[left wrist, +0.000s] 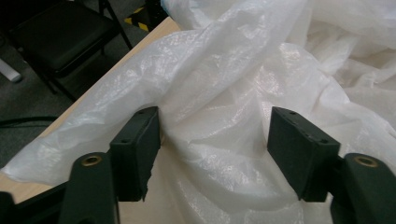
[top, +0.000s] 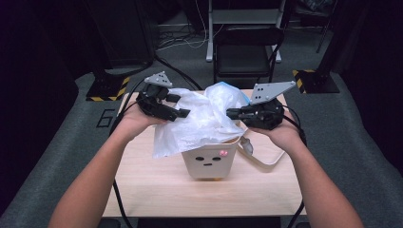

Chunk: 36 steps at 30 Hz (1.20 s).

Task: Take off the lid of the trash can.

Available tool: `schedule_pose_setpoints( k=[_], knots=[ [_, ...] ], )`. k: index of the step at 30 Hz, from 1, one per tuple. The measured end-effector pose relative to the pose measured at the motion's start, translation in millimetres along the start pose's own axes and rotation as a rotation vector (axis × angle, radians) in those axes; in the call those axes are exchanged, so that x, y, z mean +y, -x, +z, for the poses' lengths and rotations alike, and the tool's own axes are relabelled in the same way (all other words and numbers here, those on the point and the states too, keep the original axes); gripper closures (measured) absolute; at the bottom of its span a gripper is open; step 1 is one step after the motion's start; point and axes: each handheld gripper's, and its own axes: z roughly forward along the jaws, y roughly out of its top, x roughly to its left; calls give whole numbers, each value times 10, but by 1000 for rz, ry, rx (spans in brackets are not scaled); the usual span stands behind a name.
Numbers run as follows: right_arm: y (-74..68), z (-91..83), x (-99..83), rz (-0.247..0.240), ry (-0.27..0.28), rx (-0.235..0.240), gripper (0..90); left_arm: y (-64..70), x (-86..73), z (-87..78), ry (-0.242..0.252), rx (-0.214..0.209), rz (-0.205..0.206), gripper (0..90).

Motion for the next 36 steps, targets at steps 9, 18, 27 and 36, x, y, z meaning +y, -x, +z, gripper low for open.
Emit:
schedule_pose_setpoints(
  k=[9,18,27,36],
  knots=[
    [-2,4,0,-2,-1,-3,865,-75,-15,31,22,46,-11,632],
    [5,-20,20,-4,13,-15,870,-49,112,-95,39,92,65,835],
    [-18,-127,117,-24,60,-33,882,193,272,17,34,-28,138,875],
    [-21,-207,239,-39,106,-46,885,448,494,300,12,-95,218,876]
  ],
)
